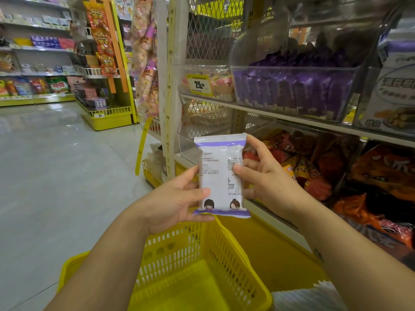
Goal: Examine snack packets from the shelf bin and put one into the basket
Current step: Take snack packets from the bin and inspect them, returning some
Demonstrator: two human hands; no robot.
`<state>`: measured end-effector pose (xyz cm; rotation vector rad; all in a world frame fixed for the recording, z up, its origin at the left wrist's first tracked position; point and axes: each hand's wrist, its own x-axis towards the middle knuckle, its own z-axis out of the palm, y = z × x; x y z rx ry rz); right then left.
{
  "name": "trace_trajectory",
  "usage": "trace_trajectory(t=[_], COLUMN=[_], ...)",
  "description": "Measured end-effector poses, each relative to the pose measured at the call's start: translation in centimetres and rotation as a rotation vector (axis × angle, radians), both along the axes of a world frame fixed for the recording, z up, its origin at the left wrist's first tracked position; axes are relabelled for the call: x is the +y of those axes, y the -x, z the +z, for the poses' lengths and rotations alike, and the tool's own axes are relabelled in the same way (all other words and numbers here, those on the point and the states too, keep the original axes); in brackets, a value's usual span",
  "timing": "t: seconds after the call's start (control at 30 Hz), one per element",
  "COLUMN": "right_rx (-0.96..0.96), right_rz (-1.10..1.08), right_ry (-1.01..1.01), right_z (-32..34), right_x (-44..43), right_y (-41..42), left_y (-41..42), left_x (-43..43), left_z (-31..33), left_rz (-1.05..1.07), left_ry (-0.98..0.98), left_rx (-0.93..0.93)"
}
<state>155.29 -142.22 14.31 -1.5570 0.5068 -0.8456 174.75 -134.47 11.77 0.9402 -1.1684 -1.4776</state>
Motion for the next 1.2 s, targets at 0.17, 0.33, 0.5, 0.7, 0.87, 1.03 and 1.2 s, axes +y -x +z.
trace_trajectory(t=[0.17,0.33,0.5,0.7,0.87,1.03,1.2], right_rx=[-0.042,-0.1,-0.147,-0.07,-0.065,-0.043,0.014], right_rz=[-0.083,-0.189,-0.235,-0.459,-0.39,-0.316,-0.177], right_ry=[-0.174,-0.306,-0.351,-0.033,0.054,0.009,-0.015], right_z=[-0.4,-0.4,-0.1,0.0,0.0,-0.2,-0.4], right_x=[-0.5,-0.4,-0.2,0.3,0.8,0.7,0.8], right_y=[0.0,-0.2,-0.1,-0.5,-0.6,-0.4,-0.5], left_y=[-0.2,-0.3,0.2,2.2,2.8,2.5,3.4], left_x=[-0.5,-0.8,-1.2,-0.9,-1.1,-0.8,-0.9], left_z=[-0.6,-1.0,-1.3,-1.1,-1.6,-2.0,-2.2], left_rz=[0.055,0.083,0.173,0.254,0.222,0.194,0.122], left_ry=[-0.006,0.071,0.127,0.215,0.177,0.112,0.09], left_rx=[0.074,0.046,-0.045,-0.349,-0.218,-0.095,-0.026])
